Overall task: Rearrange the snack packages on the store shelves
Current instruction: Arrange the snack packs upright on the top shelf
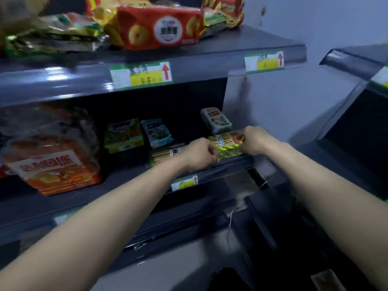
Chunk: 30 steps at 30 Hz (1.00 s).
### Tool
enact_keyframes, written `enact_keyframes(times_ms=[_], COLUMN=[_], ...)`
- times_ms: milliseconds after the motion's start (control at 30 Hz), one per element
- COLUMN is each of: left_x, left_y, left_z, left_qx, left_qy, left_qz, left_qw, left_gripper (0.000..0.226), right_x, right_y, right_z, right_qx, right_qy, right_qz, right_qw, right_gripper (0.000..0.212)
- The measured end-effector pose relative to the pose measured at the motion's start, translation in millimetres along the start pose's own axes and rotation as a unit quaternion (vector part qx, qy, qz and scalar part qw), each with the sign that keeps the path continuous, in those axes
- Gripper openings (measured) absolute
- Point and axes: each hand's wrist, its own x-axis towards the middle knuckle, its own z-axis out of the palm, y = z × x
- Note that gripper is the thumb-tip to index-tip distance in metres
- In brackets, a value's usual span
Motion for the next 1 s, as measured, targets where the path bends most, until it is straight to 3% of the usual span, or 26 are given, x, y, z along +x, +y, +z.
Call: enact_keyframes(times_ms=[100,200,500,800,1000], left_x=[43,73,125,144,145], left_y=[2,0,-20,-11,2], left_z=[29,52,91,103,104], left_qx=[-0.096,-0.164,-0.301,-0.455,-0.482], left_qy=[0.001,0.008,0.04,0.07,0.099], left_qz=[-0.068,-0.129,-0.261,-0.319,-0.311], left_qw=[0.993,0.978,0.916,0.829,0.813], left_gripper=[0.027,0.032,0.021,0.023,0.017], right_x=[31,61,136,156,138], right_y=[29,46,70,75,80], right_z=[5,12,49,46,33], right_qx=[0.006,0.021,-0.018,-0.019,0.053], right_qy=[-0.022,-0.038,-0.089,-0.136,-0.104], right_qz=[-0.045,-0.075,-0.099,-0.098,-0.086], right_qw=[0.999,0.996,0.991,0.986,0.989], right_gripper=[0.037,0.037,0.057,0.052,0.039])
